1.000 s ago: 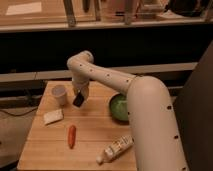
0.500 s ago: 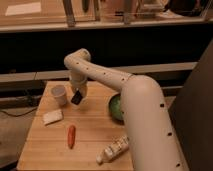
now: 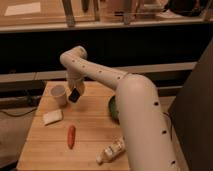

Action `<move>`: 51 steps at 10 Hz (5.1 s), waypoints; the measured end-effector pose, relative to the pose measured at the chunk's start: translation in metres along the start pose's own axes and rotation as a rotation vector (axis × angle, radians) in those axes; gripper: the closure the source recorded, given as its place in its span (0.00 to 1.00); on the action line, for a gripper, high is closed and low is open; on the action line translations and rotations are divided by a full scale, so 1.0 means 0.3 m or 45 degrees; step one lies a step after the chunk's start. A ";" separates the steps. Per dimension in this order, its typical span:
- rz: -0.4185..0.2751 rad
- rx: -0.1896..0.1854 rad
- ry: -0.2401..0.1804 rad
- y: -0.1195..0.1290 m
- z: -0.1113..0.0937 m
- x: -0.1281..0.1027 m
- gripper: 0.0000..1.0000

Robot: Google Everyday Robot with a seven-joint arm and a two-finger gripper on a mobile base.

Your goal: Place the eraser in the ceramic cup

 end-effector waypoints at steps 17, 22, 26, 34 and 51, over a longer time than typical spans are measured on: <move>-0.063 0.082 0.110 -0.216 -0.058 0.004 1.00; -0.092 0.102 0.125 -0.252 -0.063 -0.007 1.00; -0.110 0.110 0.138 -0.262 -0.065 -0.001 0.98; -0.142 0.127 0.153 -0.286 -0.071 -0.018 0.50; -0.145 0.126 0.165 -0.286 -0.111 -0.031 0.20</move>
